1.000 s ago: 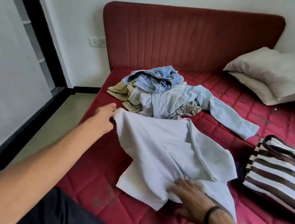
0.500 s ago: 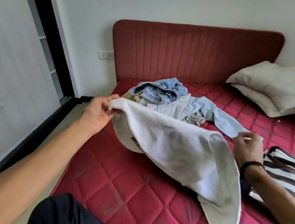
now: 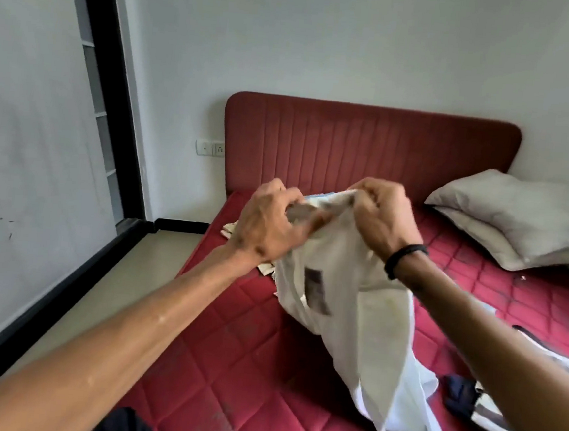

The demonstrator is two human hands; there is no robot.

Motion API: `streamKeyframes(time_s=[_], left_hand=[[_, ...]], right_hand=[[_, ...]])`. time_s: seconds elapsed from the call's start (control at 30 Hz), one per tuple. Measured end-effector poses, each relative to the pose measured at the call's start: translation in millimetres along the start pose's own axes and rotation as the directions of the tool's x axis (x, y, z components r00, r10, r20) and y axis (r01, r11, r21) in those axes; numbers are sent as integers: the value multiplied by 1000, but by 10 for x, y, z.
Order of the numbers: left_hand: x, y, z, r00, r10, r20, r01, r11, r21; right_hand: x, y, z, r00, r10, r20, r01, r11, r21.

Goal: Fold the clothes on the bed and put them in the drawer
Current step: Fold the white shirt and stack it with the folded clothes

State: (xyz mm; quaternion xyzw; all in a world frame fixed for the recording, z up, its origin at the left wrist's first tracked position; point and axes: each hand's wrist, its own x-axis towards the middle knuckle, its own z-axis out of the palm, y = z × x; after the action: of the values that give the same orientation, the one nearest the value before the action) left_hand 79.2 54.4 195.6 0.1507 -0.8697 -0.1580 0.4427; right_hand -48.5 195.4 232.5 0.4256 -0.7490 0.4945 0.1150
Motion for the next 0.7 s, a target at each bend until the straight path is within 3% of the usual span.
streamKeyframes(time_s=[0.03, 0.1, 0.13, 0.2, 0.3, 0.37, 0.43, 0.53, 0.63, 0.7], left_hand=[[-55, 14, 71, 992, -42, 121, 52, 995, -82], [-196, 71, 319, 908, -93, 408, 217, 938, -270], [-262, 111, 467, 862, -113, 495, 292, 908, -300], [-401, 91, 779, 822, -180, 541, 364, 896, -255], [-559, 72, 1124, 840, -305, 448, 390, 915, -109], [-592, 118, 1180, 852, -380, 359, 446, 887, -119], [-540, 74, 1028, 886, -415, 208, 438, 896, -76], [-207, -224, 534, 953, -287, -98, 297, 948, 116], [284, -270, -182, 976, -193, -101, 217, 905, 366], [762, -146, -508, 993, -26, -116, 80, 869, 489]], right_hand=[[70, -80, -134, 1000, -28, -15, 28, 999, -29], [192, -257, -364, 992, -127, -7, 125, 986, -112], [256, -362, -486, 984, -181, 4, 179, 971, -157], [401, -531, -709, 959, -284, 3, 276, 929, -247], [607, -661, -1132, 929, -367, -42, 329, 873, -360], [717, -626, -1429, 927, -372, -50, 319, 851, -416], [748, -514, -1678, 925, -379, -28, 324, 824, -464], [584, -318, -2058, 935, -322, 150, 352, 779, -519], [369, -122, -2371, 943, -68, 326, 274, 715, -644], [361, -36, -2618, 958, -31, 284, 220, 714, -664]])
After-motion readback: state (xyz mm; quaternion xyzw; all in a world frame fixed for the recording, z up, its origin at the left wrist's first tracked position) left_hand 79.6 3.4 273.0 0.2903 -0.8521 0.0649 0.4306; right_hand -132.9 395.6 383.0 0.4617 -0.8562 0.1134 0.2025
